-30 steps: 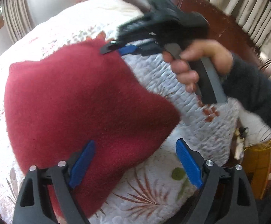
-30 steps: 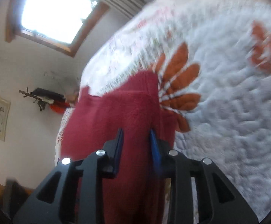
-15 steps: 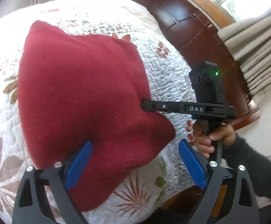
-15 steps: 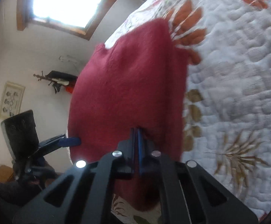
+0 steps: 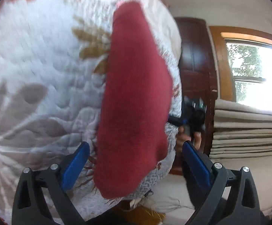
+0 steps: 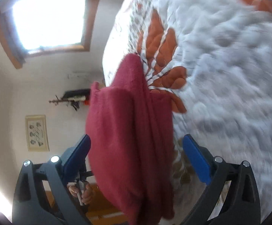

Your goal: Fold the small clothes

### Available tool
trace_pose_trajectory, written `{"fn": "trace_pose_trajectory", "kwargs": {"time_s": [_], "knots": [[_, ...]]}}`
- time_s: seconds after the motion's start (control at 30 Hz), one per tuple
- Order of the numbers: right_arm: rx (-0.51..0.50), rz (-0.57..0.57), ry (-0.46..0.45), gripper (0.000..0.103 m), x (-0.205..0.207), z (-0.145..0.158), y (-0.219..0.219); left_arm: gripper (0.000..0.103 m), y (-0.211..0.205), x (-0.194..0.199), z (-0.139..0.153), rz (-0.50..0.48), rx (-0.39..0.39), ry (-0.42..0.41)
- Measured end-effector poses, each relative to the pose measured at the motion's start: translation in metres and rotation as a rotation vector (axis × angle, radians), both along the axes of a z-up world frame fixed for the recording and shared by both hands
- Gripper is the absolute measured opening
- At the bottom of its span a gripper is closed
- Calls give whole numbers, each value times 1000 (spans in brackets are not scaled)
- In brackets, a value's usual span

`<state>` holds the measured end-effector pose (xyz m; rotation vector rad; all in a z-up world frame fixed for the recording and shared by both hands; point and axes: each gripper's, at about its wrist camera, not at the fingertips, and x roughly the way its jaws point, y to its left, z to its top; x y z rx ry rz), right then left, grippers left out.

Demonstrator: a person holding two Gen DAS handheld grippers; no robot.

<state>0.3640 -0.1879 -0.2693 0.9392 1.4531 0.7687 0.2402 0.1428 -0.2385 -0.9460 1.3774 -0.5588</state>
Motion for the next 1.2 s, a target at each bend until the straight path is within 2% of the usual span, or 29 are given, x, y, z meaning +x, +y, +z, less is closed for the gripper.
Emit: {"fn": "trace_pose_trajectory", "kwargs": {"time_s": [0.13,0.3,0.43,0.5,0.57,0.6,0.63,0.7,0.73,0.8,0.93,1.1,1.2], "knots": [[-34,82,3,98,14,-10,26,99,-17,1,-15,-59,-19,21],[-9,129,-10,98,10,-13,61,99,-15,8,-19,-36,-60,31],[27,130,-34,98,17,-13,74,99,-34,8,-22,-134,-67,37],[36,124,-47,98,16,-13,76,99,-42,8,-24,-155,-42,36],[29,121,-47,96,15,-14,78,92,-43,10,-28,-137,-24,57],[23,117,-46,95,13,-16,76,80,-46,13,-31,-129,-6,70],[7,114,-47,91,13,-14,77,58,-47,13,-34,-128,17,85],[-21,114,-69,71,9,-9,70,46,-44,11,-39,-110,-34,114],[1,108,-68,49,6,-6,67,43,-42,11,-38,-113,-34,114],[14,98,-72,38,5,2,64,40,-42,11,-30,-123,-36,106],[-28,94,-124,35,0,29,73,36,-34,10,-5,-131,-43,62],[-2,95,-197,34,-2,72,93,35,-6,4,35,-117,-49,0],[25,115,-253,34,-8,104,118,35,22,-11,69,-106,-47,-65]]}}
